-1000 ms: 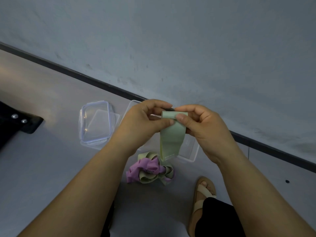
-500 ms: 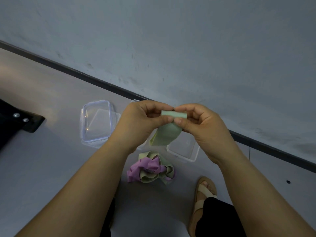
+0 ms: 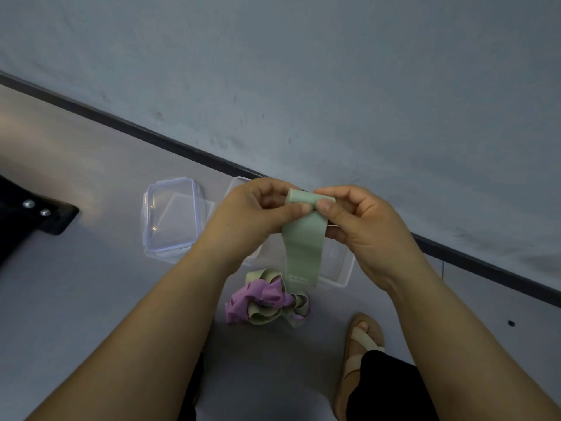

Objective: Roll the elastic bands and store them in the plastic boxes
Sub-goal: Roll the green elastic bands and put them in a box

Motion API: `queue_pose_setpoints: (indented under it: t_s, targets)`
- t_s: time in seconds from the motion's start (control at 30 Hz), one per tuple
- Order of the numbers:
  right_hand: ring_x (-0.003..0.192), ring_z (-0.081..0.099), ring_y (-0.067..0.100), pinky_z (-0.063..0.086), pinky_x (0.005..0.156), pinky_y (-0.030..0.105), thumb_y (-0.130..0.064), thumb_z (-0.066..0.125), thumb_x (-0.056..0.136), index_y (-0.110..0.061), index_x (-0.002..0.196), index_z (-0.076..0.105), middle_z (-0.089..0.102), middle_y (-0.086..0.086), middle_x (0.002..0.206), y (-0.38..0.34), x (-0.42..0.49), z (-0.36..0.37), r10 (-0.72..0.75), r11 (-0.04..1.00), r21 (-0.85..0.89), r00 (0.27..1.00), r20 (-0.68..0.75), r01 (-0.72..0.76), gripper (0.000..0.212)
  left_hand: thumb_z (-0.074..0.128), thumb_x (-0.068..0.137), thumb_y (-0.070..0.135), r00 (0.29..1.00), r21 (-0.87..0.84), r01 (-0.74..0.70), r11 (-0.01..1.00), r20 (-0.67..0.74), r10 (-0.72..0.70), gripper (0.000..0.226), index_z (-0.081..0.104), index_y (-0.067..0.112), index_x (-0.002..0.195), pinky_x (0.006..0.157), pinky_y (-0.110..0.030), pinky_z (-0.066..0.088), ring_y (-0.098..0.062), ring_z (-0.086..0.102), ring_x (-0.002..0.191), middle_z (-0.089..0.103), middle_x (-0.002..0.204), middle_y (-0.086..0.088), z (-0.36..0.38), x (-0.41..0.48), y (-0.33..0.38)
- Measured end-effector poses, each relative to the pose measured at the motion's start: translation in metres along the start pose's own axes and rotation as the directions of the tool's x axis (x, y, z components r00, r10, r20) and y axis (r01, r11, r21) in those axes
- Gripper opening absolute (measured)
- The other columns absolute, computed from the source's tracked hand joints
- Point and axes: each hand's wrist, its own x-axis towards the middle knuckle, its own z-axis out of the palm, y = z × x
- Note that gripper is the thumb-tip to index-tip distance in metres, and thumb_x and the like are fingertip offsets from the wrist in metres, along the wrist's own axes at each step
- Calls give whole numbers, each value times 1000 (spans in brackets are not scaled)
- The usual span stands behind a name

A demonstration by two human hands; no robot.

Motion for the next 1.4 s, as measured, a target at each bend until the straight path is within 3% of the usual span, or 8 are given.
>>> queue_pose_setpoints:
  t_s: [0.17,0.27,0.37,0.47,0.63,0.83,1.0,1.4]
  targets:
    - [79,68,7,57,70,21,-9,66,78,-21,87,65,71,-7,80,1,-3,1,-71,997,-42,997,9,71,15,70,64,23,999,-85,14,996,50,-10,26,70,14,89,70,-23,57,-11,69,76,74,80,0,-5,1,1]
    - [83,66,13,57,70,23,-22,71,66,-25,88,64,69,-9,85,-3,-6,-3,-115,974,-182,989,98,131,23,71,60,23,986,-76,61,995,159,-48,21,74,20,81,76,-28,57,-13,69,80,74,84,0,-15,1,2]
    - [85,62,7,55,76,24,-34,73,57,-37,98,61,64,-20,97,-9,-10,-10,-37,920,-369,965,258,134,42,78,66,17,938,-46,142,989,326,-119,15,76,20,80,73,-26,56,-14,69,81,73,86,-2,-27,2,2]
    - [91,56,6,54,79,28,-35,74,59,-45,116,52,50,-27,115,-13,-14,-12,5,862,-460,904,427,212,62,65,69,14,879,6,206,979,438,-187,16,77,19,78,67,-20,54,-12,69,77,73,81,-1,-29,1,0]
    - [92,52,8,51,70,23,-37,77,61,-40,125,49,44,-22,126,-18,-19,-12,27,775,-535,827,562,338,69,79,64,10,766,55,263,963,595,-243,14,76,16,76,67,-20,54,-12,69,73,72,78,0,-22,-1,1]
    - [72,54,8,46,61,20,-32,82,57,-42,108,56,56,-26,101,-21,-23,-13,-35,768,-529,849,528,361,59,87,45,40,735,44,300,953,627,-260,45,76,15,81,68,-21,55,-13,70,76,73,83,-3,-22,0,-4]
    - [60,51,9,47,58,31,-27,84,56,-32,107,61,56,-30,85,-23,-24,-14,-79,787,-502,866,495,359,56,89,40,45,733,20,306,952,633,-249,51,76,13,77,69,-22,56,-13,68,71,72,78,-3,-19,1,-6]
    - [81,52,10,47,64,22,-44,80,59,-42,115,52,49,-21,111,-16,-17,-17,-103,726,-535,837,538,433,63,88,38,49,788,25,254,967,575,-222,48,76,16,71,63,-20,55,-11,68,67,72,73,0,-21,-1,-4]
